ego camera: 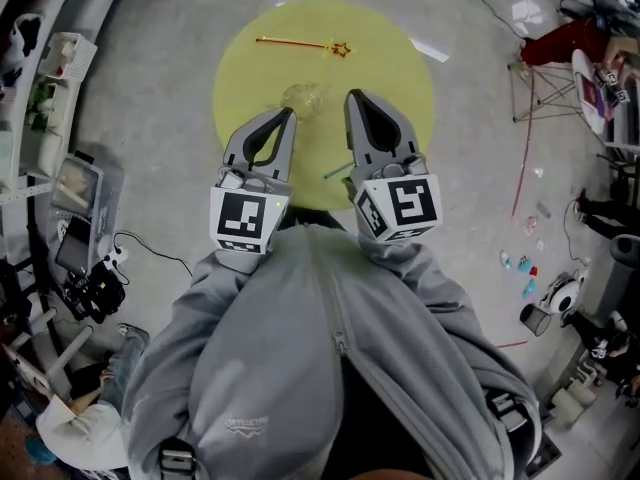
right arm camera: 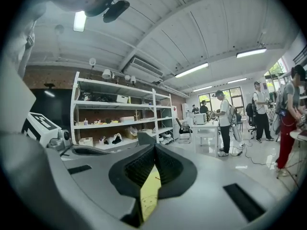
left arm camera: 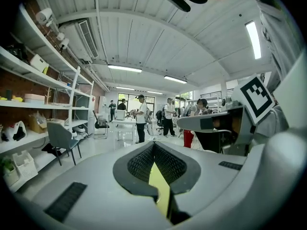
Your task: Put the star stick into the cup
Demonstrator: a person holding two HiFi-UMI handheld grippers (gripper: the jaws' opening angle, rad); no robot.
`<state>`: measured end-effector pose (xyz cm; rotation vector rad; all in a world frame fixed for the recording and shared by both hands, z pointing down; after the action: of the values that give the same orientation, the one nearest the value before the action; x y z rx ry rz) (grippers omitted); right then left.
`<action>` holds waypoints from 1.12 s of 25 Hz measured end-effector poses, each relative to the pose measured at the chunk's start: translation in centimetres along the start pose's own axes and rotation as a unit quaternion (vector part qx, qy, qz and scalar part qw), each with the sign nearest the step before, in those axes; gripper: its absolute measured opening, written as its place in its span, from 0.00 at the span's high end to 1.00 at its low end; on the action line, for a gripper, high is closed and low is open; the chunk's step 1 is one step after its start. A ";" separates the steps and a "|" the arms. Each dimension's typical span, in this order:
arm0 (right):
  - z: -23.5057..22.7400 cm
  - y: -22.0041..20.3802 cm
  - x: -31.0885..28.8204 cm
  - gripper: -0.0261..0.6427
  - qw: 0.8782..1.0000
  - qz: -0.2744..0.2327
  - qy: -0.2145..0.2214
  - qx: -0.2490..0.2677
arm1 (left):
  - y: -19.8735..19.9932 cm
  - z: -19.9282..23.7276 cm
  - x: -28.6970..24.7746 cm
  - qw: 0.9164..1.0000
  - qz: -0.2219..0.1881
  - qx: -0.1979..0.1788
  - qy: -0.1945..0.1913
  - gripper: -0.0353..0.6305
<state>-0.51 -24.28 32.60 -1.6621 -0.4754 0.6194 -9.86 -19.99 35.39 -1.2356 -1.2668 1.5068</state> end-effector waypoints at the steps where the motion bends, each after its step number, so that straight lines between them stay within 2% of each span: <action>1: 0.5 0.8 0.4 0.91 1.000 -0.008 0.001 0.005 | 0.6 0.1 0.5 1.000 -0.003 -0.001 0.004 0.92; 9: 4.7 5.1 3.4 0.91 0.998 -0.045 0.026 0.036 | 5.1 0.3 4.7 0.999 -0.032 -0.005 0.021 0.92; 14: 6.4 7.0 5.0 0.91 0.996 -0.065 0.035 0.047 | 7.0 -0.4 6.3 0.998 -0.049 -0.024 0.020 0.92; 19: 7.0 6.6 5.5 0.91 0.996 -0.055 0.038 0.061 | 7.4 -1.7 6.5 0.998 -0.050 -0.029 0.012 0.92; 28: 6.7 5.7 6.1 0.91 0.997 -0.051 0.029 0.055 | 6.9 -2.7 6.5 0.999 -0.045 -0.029 0.001 0.92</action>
<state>-0.22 -16.39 25.33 -1.5377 -0.4730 0.5128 -8.44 -14.43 27.33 -1.2012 -1.3557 1.4131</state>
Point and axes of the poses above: the fingertips, and each gripper's own axes: x backward along the fingers, z to its left, y out of its top, the point moved 2 cm from there along x, backward along the fingers, and after that the axes turned 8 degrees about y, right-handed, at the moved point
